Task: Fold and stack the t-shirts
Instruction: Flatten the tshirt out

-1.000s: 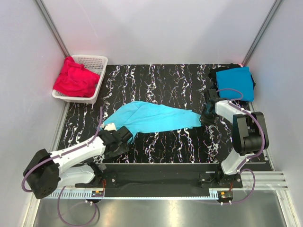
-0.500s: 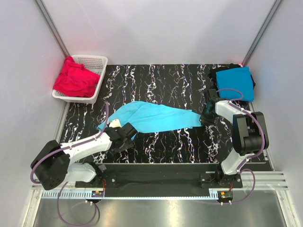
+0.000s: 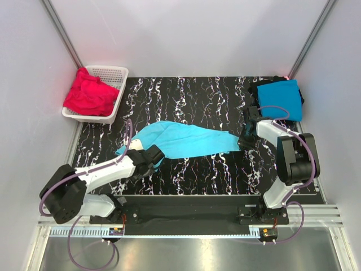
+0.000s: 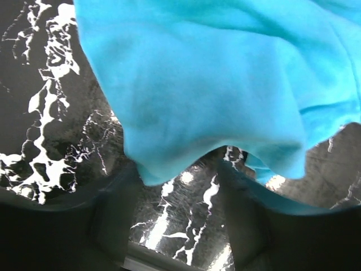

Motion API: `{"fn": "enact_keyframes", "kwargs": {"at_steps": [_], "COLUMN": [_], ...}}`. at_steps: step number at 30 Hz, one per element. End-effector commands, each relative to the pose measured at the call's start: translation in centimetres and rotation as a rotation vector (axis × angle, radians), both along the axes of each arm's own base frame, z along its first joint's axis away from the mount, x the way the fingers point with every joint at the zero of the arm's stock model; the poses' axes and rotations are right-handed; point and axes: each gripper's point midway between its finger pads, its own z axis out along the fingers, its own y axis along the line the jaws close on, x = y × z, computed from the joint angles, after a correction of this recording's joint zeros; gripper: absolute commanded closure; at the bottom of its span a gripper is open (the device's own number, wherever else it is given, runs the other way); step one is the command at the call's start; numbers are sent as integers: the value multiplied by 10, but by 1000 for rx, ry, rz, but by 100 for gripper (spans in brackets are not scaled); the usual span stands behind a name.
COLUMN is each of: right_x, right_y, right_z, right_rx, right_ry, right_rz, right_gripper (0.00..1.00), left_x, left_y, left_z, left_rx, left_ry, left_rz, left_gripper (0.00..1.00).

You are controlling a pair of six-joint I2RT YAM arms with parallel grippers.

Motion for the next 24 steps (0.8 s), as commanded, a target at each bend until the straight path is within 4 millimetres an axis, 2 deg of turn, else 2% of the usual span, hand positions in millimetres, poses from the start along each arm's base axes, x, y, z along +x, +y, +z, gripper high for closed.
{"fn": "enact_keyframes", "kwargs": {"at_steps": [1,2,3,4,6,8,10,14,24], "right_x": [1,3,1,3,2,2,1,1,2], "right_y": [-1,-1,-1,-2,-1,-1,-2,-2,-2], "right_z": [-3,-1,-2,-2,-3,-3,-4,-5,-2], "right_rx": [-6,-8,-10,-9,-8,-8,-13,-13,-16], "right_ry": [8,1,6,3,7,10,11,13,6], "right_rz": [13,11,12,11,10,10,8,8,7], "right_gripper": [100,100,100,100,100,100,100,100,100], "left_x": [8,8,7,8,6,5,3,1,-6], "left_y": [5,5,5,5,3,3,2,3,-2], "left_z": [5,4,3,4,5,7,10,15,14], "left_rx": [35,34,34,32,19,9,0,-3,-9], "left_ry": [-42,-41,-36,-36,-31,-31,-31,-30,-2], "left_rz": [24,23,20,18,17,14,14,11,1], "left_gripper": [49,54,65,72,82,80,72,64,61]}}
